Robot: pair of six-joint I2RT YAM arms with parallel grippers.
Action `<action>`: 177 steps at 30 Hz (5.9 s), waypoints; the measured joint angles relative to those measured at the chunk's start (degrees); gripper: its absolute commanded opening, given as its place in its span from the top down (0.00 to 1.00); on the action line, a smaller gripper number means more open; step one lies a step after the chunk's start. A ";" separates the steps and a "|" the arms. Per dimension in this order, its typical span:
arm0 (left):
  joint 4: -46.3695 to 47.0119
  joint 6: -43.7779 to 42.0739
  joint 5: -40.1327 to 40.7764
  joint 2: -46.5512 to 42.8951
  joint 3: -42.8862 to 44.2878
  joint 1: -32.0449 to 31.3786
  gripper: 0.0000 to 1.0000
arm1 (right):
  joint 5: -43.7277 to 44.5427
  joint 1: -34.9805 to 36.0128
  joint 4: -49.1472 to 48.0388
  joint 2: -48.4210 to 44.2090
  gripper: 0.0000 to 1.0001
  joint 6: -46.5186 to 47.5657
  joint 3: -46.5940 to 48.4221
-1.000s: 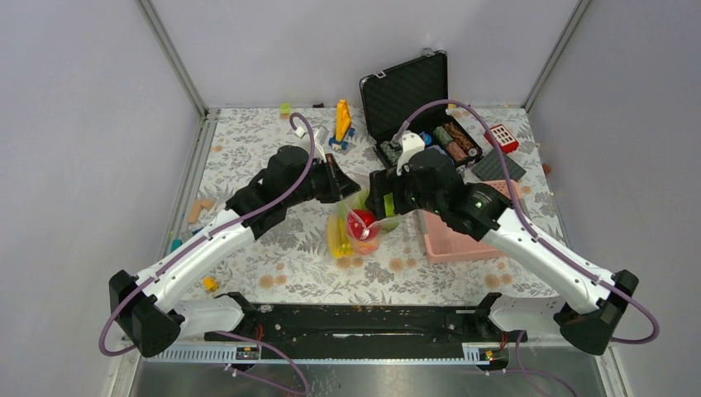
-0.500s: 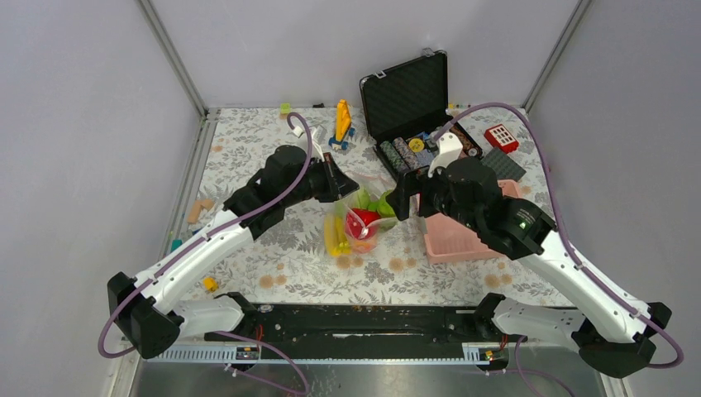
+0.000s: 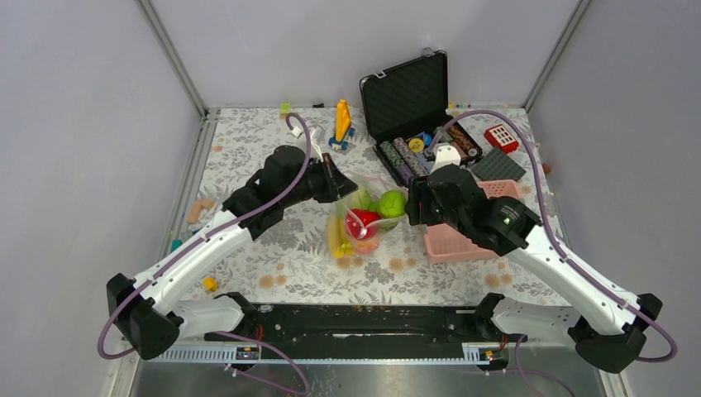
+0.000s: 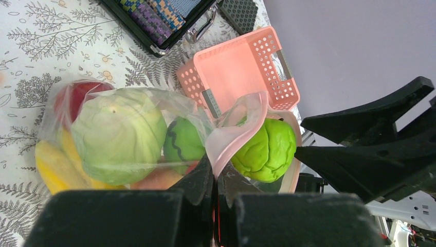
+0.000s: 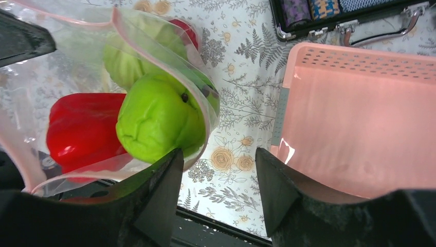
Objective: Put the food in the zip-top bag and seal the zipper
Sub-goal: Adjust the zipper food storage bag at the center of the board, then zip the zipper food storage bag at the center of the board.
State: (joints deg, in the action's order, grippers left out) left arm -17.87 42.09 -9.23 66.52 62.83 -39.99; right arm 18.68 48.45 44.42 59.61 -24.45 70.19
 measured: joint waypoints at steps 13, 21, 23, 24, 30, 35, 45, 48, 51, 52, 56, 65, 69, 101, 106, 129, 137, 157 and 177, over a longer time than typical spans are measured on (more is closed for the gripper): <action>-2.12 -0.07 0.02 -0.15 -0.63 0.15 1.00 | -2.64 0.00 -3.78 6.84 0.54 -5.01 -3.74; -3.04 -0.50 0.76 -0.66 -0.63 0.26 1.00 | -3.67 0.00 -6.64 10.40 0.69 -7.87 -3.74; -3.04 -0.61 0.90 -1.14 -0.63 0.26 1.00 | -3.72 0.00 -6.62 11.17 0.81 -8.61 -3.74; -3.04 -0.68 0.90 -1.36 -0.63 0.26 1.00 | -3.74 0.00 -6.67 11.39 0.86 -9.01 -3.76; -3.13 -1.73 0.74 -1.51 -0.61 0.26 1.00 | -4.02 0.00 -6.19 11.39 1.00 -8.35 -2.73; -3.28 -3.45 -0.81 1.09 1.86 0.26 1.00 | -4.94 0.00 -0.11 14.36 1.00 -7.23 8.17; -4.11 -5.01 -2.56 5.35 7.45 0.26 1.00 | -5.20 1.55 13.38 27.80 1.00 -2.16 32.65; -5.16 -5.01 -1.92 5.35 7.96 0.15 1.00 | -4.85 2.51 15.74 29.92 1.00 -1.18 33.79; -5.25 -4.90 -1.31 5.38 8.15 -0.02 1.00 | -6.25 3.26 16.37 30.91 1.00 -0.87 33.79; -5.20 -4.76 -1.29 5.49 8.26 -0.07 1.00 | -6.60 3.52 16.22 31.10 1.00 -0.87 33.79; -4.33 -4.00 -1.40 6.14 8.48 -0.42 1.00 | -8.52 4.33 13.90 31.06 1.00 -1.22 33.18; -1.51 -3.04 -1.51 6.71 6.99 -2.40 1.00 | -10.88 4.50 7.54 28.48 1.00 -3.32 27.45; -0.50 -3.63 -1.77 6.62 5.60 -2.93 1.00 | -11.04 4.59 5.46 26.64 1.00 -3.96 24.11; -4.94 -15.78 -0.94 -18.95 -7.45 -4.57 0.01 | -1.14 4.76 -6.23 12.50 1.00 -15.50 6.64; -4.68 -18.01 -1.33 -21.46 -11.17 -8.00 0.01 | -0.52 4.74 -5.38 12.83 1.00 -16.33 8.59; -2.97 -25.81 27.52 -15.47 -13.03 -23.82 0.57 | -0.13 4.02 -1.07 13.88 1.00 -17.22 11.56; -0.28 -28.65 27.52 -14.71 -12.59 -23.89 1.00 | -0.13 3.50 -0.94 12.37 1.00 -17.18 10.47; 4.81 -44.35 14.64 -17.77 -14.23 -24.04 1.00 | -14.43 2.54 -2.45 -2.93 0.00 25.11 3.67; -1.77 -49.81 7.45 -16.31 -10.03 -24.04 1.00 | -55.06 2.51 -1.99 2.56 0.00 78.12 5.49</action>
State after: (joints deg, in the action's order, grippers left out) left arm -19.64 -7.73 -1.78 50.22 52.80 -64.03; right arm -36.38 50.96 42.44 62.17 53.67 75.68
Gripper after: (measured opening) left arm 0.112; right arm 0.994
